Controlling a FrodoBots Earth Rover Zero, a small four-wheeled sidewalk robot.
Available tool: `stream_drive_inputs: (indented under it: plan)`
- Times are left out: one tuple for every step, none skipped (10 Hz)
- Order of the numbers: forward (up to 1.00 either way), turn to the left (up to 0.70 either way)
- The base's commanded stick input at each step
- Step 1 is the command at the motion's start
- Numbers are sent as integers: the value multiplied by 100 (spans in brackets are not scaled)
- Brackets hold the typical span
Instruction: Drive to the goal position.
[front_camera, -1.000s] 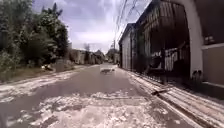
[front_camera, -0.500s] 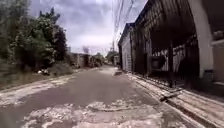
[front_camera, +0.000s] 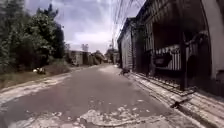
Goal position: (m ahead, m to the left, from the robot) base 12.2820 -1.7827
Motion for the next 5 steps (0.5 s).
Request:
stream_drive_inputs:
  plan:
    - [70, 0]
    - [70, 0]
    - [70, 0]
    - [70, 0]
    - [70, 0]
